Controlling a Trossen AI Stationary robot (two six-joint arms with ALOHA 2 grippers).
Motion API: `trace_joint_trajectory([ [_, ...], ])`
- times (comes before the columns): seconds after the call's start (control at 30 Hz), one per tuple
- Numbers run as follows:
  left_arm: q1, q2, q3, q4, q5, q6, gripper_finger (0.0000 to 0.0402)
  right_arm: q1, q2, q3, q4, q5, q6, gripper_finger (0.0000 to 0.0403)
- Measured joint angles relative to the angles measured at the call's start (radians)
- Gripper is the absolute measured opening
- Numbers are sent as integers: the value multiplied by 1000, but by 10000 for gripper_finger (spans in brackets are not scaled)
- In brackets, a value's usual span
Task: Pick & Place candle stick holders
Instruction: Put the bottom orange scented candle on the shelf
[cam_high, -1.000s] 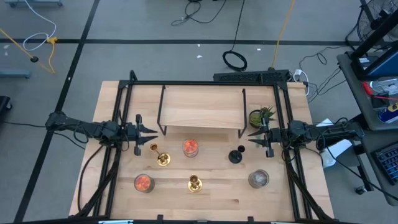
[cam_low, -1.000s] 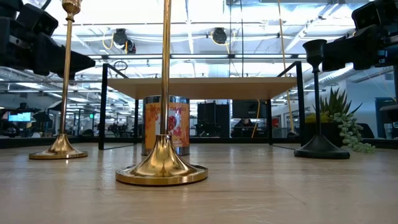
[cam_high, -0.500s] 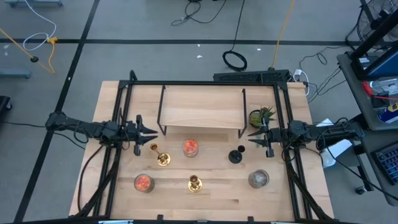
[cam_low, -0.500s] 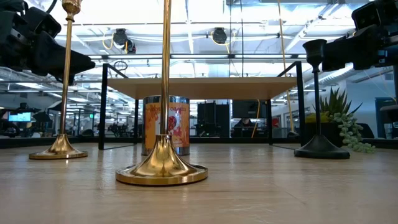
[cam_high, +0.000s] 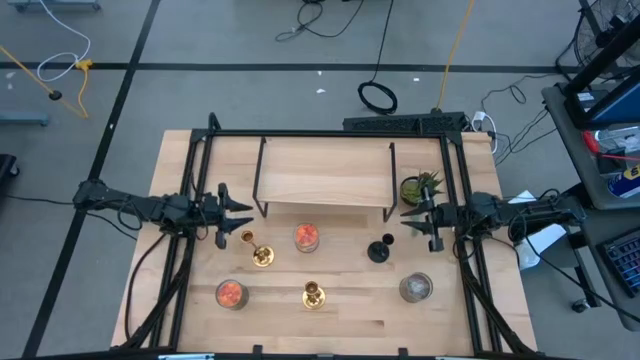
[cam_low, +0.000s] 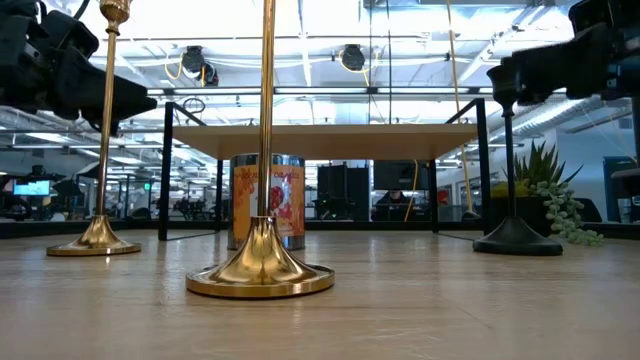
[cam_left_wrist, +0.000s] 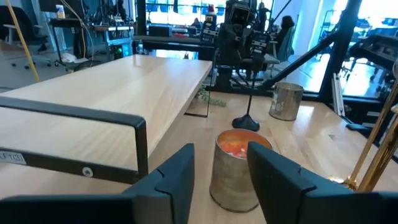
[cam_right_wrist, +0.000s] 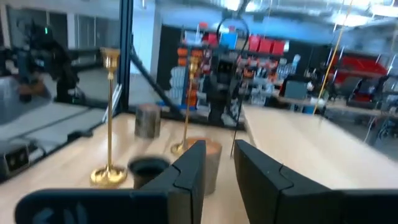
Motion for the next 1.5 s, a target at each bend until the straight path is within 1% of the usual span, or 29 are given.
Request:
trace_joint_trajectory([
  [0.1,0,0,0,38,0,-11,177,-2,3,0,113,2,-49,78],
  [0.2,0,0,4,46,0,-18,181,-2,16,0,206,-1,-40,78],
  [0.27,0,0,9,43,0,-18,181,0,36,0,236,-2,-38,81],
  [0.37,0,2,26,36,-10,-18,182,1,88,0,263,-3,-15,101],
  [0.53,-1,37,94,7,-16,-17,182,1,215,0,365,-3,48,150],
  [0.6,-1,63,144,-40,-16,-10,182,1,263,0,416,-3,54,165],
  [0.73,-1,131,285,-238,-14,2,182,1,342,0,514,-3,54,180],
  [0.8,-4,160,370,-316,-9,5,182,1,369,0,544,-3,66,182],
  [0.9,-22,197,485,-381,-7,21,182,1,397,0,566,-3,116,181],
  [1.0,-50,236,579,-484,-7,27,182,1,417,0,567,-3,152,177],
  [1.07,-69,271,627,-565,-12,5,182,1,429,0,566,-3,164,174],
  [1.17,-100,329,676,-680,-10,-45,182,1,442,0,569,-4,189,172],
  [1.23,-124,364,695,-735,8,-94,182,2,447,0,570,-5,200,172],
  [1.4,-191,439,700,-778,119,-231,182,4,457,0,582,-51,214,172],
  [1.5,-237,481,700,-821,161,-338,182,18,461,0,600,-55,214,170],
])
